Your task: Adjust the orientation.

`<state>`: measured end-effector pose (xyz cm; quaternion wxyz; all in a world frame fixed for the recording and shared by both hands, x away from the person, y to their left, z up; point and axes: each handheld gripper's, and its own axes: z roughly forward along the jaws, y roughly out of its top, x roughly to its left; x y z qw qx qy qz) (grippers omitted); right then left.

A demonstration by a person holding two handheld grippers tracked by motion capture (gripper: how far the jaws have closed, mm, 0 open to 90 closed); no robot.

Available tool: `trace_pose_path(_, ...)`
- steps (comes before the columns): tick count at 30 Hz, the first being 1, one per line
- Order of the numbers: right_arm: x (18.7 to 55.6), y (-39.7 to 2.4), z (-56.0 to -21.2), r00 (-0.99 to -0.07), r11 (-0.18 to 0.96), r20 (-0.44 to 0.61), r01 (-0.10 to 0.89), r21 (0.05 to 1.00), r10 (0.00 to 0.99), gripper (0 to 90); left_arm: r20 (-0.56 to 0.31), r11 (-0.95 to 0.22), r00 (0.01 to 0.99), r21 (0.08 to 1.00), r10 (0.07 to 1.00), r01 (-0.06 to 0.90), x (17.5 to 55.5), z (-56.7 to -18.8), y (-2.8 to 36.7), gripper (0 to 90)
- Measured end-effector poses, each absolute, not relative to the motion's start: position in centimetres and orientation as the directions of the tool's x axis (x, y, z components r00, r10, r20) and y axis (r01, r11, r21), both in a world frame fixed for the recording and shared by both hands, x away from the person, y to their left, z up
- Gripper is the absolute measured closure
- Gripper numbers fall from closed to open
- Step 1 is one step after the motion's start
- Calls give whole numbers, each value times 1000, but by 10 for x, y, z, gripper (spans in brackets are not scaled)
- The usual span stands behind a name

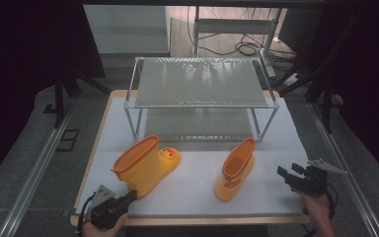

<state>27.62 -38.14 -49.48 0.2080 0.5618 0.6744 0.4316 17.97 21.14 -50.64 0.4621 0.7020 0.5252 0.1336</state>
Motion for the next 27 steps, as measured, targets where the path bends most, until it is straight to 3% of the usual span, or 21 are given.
trace_pose_path(9,276,-382,-495,-283,0,202,579,815,938,314,-285,-105,518,793,807,600,174,-504,182,836)
trace_pose_path(15,276,-384,-494,-282,-3,202,576,817,938,314,-286,-170,601,791,747,588,187,-500,155,748)
trace_pose_path(27,275,-386,-495,-291,7,199,579,815,936,314,-290,-269,673,756,680,597,205,-489,125,611)
